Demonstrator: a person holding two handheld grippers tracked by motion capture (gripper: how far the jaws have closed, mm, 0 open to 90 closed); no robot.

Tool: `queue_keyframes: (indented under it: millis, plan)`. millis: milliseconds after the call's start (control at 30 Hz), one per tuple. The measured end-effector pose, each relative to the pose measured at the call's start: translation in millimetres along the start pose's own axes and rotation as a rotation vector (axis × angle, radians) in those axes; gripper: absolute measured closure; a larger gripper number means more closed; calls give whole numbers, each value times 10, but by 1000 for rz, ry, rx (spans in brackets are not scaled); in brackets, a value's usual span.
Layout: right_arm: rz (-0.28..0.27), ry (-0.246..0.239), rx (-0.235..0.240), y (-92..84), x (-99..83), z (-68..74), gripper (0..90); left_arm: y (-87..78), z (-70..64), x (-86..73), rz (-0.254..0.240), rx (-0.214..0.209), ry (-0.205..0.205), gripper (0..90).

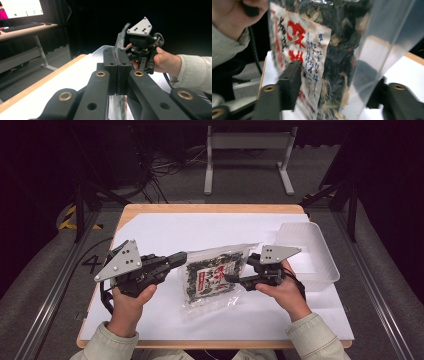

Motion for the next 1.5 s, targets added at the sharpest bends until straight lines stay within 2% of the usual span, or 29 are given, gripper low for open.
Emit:
queue_keyframes:
  millis: [33,300,567,767,1000,1067,1200,1300,1367,1400,1433,1500]
  plan:
    - [18,-11,13,-9,-12,32,551,-7,8,2,-2,2,-3,896]
    - [31,-48,54,-53,19,115,679,-31,46,7,-6,10,-13,895]
    - [51,-90,46,-83,30,123,702,-21,77,-23,6,21,-16,893]
    - [60,-114,62,-96,50,149,729,-34,127,-37,12,40,-23,883]
    - [87,-156,49,-131,84,166,741,-36,165,-55,17,54,-29,869]
    - [90,-136,57,-145,89,181,744,-36,168,-52,16,55,-26,866]
    - [90,-137,58,-148,99,200,752,-45,195,-49,13,77,-22,845]
    - [73,-140,64,-153,136,224,759,-60,227,-50,7,80,-42,769]
    - [69,-141,62,-168,166,234,760,-60,243,-71,19,80,-45,708]
    - [69,-143,59,-172,172,234,761,-55,258,-83,25,92,-45,667]
    - [66,-143,53,-183,184,229,761,-51,274,-91,27,104,-47,583]
    - [57,-142,46,-207,207,216,761,-46,300,-105,31,114,-53,474]
Point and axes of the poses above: each handheld gripper's, and its own axes: y roughly forward along the jaws, x roughly out of its top, z roughly to its left, the point moved 10 cm from there along y, roughly forward along the jaws, and after that the axes turned 10 degrees about -z, right-handed, at the moved point
